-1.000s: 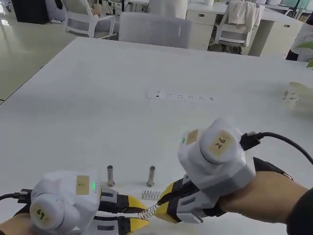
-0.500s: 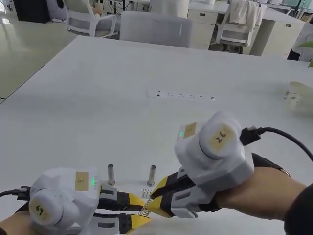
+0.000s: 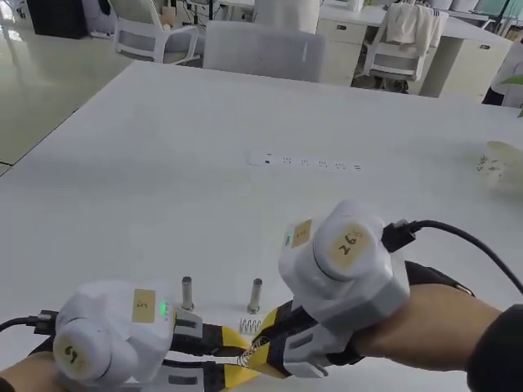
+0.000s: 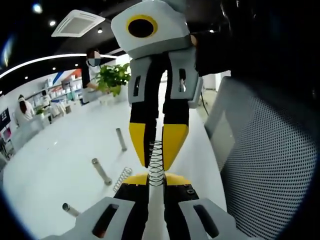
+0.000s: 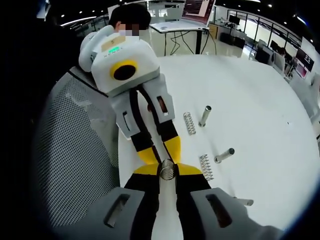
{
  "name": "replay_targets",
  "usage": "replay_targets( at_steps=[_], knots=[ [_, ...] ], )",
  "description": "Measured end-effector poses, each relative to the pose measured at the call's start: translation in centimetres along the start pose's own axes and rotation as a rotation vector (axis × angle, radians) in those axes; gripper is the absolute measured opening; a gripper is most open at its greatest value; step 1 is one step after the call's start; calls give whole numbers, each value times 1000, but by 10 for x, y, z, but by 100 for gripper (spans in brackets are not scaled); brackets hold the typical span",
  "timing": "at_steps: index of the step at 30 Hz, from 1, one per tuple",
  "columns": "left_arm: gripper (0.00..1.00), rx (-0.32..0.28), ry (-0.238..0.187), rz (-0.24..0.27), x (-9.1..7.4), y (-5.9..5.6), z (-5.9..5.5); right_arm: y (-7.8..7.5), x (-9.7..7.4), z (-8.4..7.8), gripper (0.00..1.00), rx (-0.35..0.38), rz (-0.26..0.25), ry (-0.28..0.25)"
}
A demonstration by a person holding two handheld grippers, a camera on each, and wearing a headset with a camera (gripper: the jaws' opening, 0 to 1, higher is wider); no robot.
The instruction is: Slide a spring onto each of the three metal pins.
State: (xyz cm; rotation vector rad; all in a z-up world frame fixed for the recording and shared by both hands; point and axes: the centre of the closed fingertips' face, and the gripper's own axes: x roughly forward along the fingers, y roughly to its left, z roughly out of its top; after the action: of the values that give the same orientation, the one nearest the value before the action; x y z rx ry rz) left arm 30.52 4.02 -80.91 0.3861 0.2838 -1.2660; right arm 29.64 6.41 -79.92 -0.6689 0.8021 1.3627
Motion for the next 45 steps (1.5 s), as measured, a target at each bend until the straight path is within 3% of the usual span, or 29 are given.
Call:
replay_targets(
  at_steps=[7, 19, 29, 45],
  knots=[
    [2, 25, 13, -9, 0, -3, 4, 1, 0, -3, 9, 1, 14, 20],
    [4, -36, -18, 3, 0, 1, 3, -1, 1, -2, 9, 5, 7, 18],
    [17, -107, -23, 35, -6, 7, -6, -7, -4, -7, 9, 24, -6, 18],
    [38, -230, -60, 107, -31, 11, -18, -22, -17, -18, 9, 52, -33, 31]
  ],
)
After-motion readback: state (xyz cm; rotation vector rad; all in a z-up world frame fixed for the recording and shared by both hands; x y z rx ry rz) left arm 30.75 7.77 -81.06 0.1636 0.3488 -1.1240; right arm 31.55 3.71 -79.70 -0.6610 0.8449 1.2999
